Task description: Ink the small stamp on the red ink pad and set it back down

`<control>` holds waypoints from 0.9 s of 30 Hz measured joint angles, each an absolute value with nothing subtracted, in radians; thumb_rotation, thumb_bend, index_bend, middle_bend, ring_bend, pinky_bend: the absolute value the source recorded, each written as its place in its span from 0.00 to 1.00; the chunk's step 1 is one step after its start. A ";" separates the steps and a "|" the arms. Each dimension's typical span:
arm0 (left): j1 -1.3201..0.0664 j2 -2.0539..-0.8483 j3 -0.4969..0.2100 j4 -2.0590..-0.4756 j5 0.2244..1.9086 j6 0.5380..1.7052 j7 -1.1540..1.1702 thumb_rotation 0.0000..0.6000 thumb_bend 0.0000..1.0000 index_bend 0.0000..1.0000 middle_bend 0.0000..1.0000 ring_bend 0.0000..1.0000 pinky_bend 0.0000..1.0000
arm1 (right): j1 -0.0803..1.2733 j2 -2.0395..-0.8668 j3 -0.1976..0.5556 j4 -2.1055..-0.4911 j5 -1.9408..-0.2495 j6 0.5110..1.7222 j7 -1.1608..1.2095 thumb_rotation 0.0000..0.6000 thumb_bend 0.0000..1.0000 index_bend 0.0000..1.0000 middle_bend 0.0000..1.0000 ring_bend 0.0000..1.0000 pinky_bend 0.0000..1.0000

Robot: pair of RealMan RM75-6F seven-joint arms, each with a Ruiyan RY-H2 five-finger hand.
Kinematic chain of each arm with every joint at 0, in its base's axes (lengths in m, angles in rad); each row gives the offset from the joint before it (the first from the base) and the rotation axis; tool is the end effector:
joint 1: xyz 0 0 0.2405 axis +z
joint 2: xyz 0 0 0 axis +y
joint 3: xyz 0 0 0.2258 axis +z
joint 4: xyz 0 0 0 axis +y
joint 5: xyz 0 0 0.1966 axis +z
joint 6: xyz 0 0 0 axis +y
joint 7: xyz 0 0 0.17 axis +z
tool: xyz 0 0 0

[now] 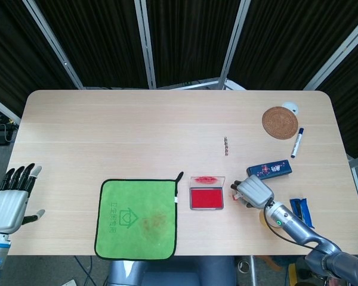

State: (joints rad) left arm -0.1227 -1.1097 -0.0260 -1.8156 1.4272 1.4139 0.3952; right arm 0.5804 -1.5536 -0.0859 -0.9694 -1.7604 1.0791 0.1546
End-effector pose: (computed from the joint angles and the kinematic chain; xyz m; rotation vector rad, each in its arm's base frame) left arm -0.2485 0.2039 0.1321 -1.5069 -0.8260 -0.6938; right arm -0.2351 -0.3044 -0.0093 2.1745 -0.6609 0.7915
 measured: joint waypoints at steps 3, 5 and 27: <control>-0.123 -1.110 -0.026 -1.815 1.426 1.415 0.395 1.00 0.00 0.00 0.00 0.00 0.00 | 0.582 -1.557 -0.088 -0.962 -1.759 1.084 0.154 1.00 0.38 0.55 0.55 0.82 0.96; -0.124 -1.110 -0.026 -1.814 1.425 1.414 0.395 1.00 0.00 0.00 0.00 0.00 0.00 | 0.583 -1.557 -0.088 -0.960 -1.758 1.092 0.156 1.00 0.39 0.55 0.56 0.82 0.96; -0.131 -1.111 -0.019 -1.812 1.422 1.403 0.397 1.00 0.00 0.00 0.00 0.00 0.00 | 0.703 -1.436 -0.033 -1.319 -1.790 1.063 0.007 1.00 0.47 0.55 0.57 0.82 0.96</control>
State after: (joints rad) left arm -0.1310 -1.1112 -0.0185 -1.8124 1.4223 1.4030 0.3975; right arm 0.7034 -1.4357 -0.0330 -1.3191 -1.7899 1.0633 0.0069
